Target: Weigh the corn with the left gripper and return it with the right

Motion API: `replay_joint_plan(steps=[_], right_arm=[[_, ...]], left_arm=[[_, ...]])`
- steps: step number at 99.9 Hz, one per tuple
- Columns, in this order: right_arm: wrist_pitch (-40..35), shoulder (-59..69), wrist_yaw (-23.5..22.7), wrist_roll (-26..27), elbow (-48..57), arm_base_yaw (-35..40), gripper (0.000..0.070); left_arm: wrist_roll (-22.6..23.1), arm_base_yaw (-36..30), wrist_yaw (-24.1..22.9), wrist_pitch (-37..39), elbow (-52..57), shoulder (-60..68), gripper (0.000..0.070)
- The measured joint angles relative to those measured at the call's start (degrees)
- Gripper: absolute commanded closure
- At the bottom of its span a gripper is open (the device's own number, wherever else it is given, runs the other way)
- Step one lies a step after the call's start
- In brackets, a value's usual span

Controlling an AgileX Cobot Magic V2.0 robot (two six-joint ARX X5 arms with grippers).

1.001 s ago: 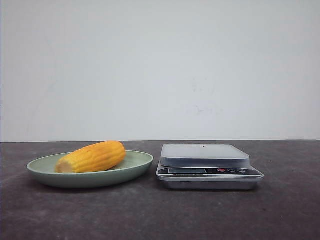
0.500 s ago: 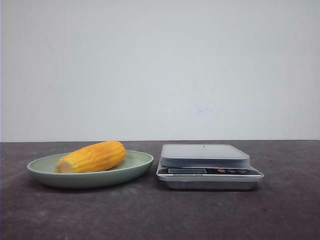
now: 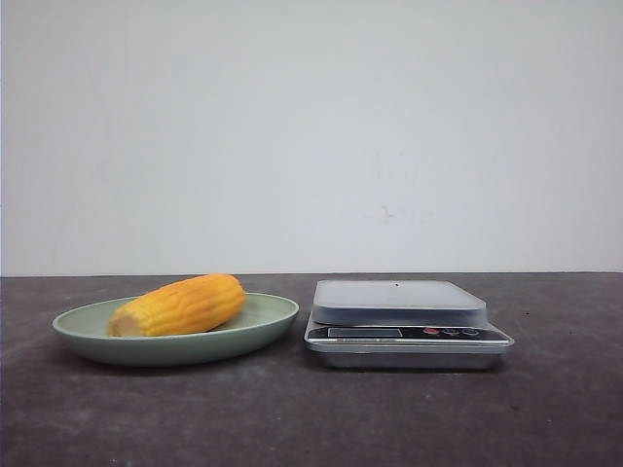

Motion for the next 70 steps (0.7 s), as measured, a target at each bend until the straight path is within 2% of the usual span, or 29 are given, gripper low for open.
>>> replay_joint_plan(steps=[14, 28, 46, 61, 66, 70], right_arm=[[0.2, 0.0, -0.4, 2.3, 0.2, 0.0, 0.0695], [-0.6, 0.6, -1.4, 5.4, 5.2, 0.0, 0.0696], [-0.6, 5.6, -3.5, 12.9, 19.4, 0.0, 0.0696], [-2.6, 12.2, -6.3, 15.5, 29.3, 0.0, 0.0696], [-3.2, 14.1, -7.3, 15.8, 31.8, 0.0, 0.0696], [-3.5, 15.4, -7.5, 15.8, 33.6, 0.0, 0.0696]], left_arm=[[-3.4, 0.0, 0.1, 0.3, 0.0, 0.0, 0.0688], [-9.3, -0.1, 0.5, -0.3, 2.3, 0.5, 0.0686], [-14.6, -0.7, 0.5, 0.0, 15.8, 5.8, 0.0687], [-15.4, -0.7, 2.3, -2.8, 27.6, 14.2, 0.0685], [-15.3, -0.7, 3.7, -3.9, 31.1, 17.0, 0.0643], [-15.1, -0.7, 5.1, -4.2, 33.6, 19.0, 0.0538]])
